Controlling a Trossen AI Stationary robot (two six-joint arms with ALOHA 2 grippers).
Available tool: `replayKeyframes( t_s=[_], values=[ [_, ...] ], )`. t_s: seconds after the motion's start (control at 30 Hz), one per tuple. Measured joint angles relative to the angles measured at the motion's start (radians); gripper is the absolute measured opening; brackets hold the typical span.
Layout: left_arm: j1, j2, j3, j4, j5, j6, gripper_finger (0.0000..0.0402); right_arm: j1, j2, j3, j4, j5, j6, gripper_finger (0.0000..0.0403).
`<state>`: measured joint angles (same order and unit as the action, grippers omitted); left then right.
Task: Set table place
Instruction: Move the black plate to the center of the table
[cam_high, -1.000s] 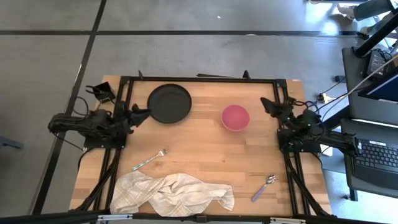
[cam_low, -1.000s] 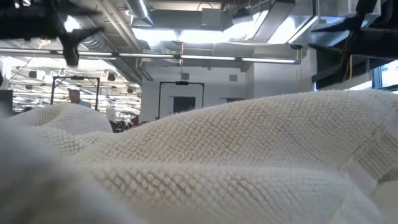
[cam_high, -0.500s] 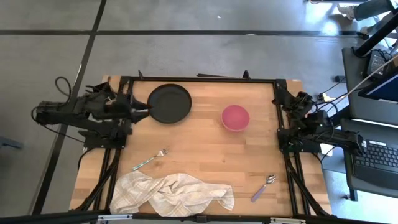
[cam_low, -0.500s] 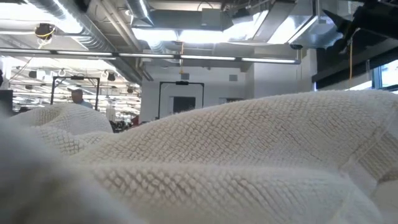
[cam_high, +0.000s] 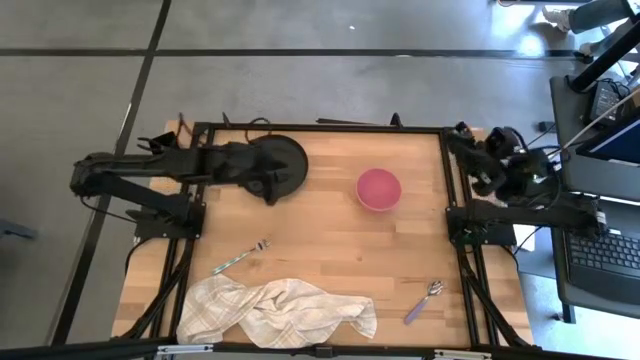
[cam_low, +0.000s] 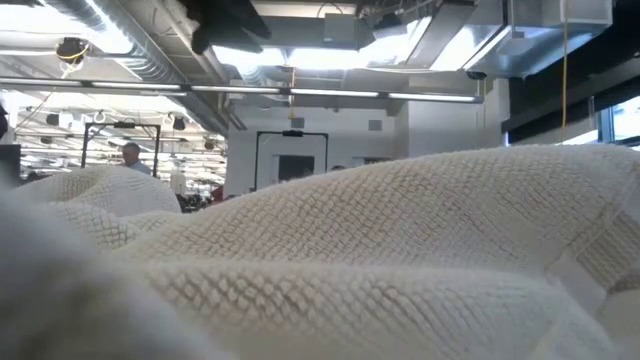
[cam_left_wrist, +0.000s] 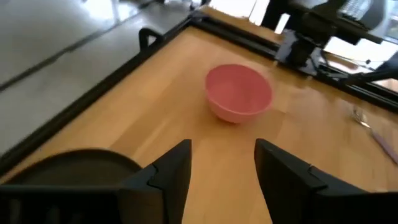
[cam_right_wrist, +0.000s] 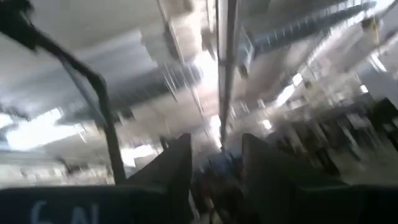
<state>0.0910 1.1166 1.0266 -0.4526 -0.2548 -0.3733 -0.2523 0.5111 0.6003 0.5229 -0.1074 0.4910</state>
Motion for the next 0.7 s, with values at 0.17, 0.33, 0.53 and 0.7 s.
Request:
replayKeyframes(
  t_s=[0.17,0.33,0.53,0.7],
  values=[
    [0.033,0.072,0.004,0.042,0.004,-0.077,0.0166,-0.001,0.108,0.130,-0.313,-0.097,-0.006,0.0143],
    [0.056,0.114,0.004,0.073,0.005,-0.174,0.0167,0.000,0.254,0.164,-0.332,-0.221,0.018,0.0162],
    [0.083,0.131,0.005,0.076,0.007,-0.187,0.0167,0.000,0.403,0.175,-0.328,-0.295,0.045,0.0213],
    [0.152,0.186,0.005,0.050,0.077,-0.182,0.0166,-0.001,0.462,0.176,-0.308,-0.259,0.027,0.0229]
  ],
)
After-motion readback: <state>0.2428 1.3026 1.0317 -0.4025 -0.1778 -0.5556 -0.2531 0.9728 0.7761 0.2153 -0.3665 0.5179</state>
